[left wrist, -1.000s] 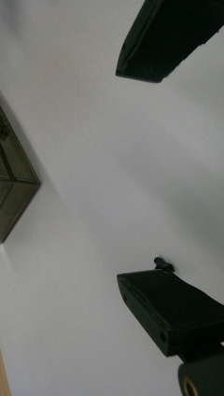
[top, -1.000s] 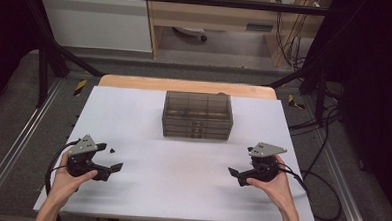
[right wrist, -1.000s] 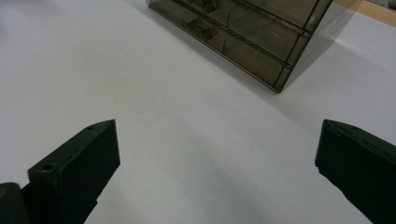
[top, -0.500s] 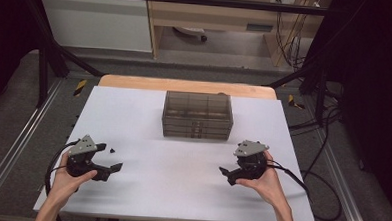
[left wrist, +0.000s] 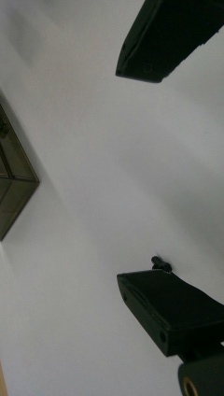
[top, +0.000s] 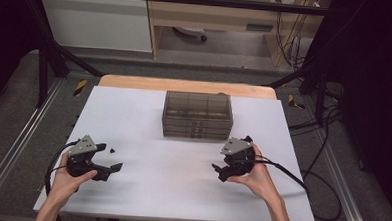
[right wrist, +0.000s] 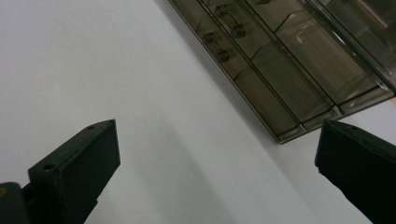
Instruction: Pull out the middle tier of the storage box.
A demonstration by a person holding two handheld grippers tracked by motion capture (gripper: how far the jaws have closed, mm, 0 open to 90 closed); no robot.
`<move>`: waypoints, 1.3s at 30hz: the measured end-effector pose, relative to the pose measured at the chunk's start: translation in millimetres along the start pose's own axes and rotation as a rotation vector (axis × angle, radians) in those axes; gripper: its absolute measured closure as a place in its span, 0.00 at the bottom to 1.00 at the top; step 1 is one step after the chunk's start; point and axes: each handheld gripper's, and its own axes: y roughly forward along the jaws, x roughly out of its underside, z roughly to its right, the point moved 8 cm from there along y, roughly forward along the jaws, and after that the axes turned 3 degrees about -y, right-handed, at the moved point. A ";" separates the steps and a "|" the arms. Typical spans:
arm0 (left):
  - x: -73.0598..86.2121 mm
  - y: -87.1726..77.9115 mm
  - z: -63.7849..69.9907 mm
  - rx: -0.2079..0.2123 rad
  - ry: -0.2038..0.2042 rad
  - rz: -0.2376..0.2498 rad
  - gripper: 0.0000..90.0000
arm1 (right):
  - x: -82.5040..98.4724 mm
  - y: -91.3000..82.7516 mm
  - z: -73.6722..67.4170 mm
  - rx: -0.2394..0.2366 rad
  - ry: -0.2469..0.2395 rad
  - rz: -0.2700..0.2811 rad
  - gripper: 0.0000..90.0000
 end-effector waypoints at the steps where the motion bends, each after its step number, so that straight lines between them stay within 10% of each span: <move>1: 0.0 0.0 0.0 0.000 0.000 0.000 0.02 | -1.1 1.4 -0.2 0.002 -0.012 -0.003 0.01; 39: 0.8 1.4 0.6 0.001 0.005 -0.006 0.03 | -23.7 45.0 -4.3 0.116 -0.307 0.009 0.08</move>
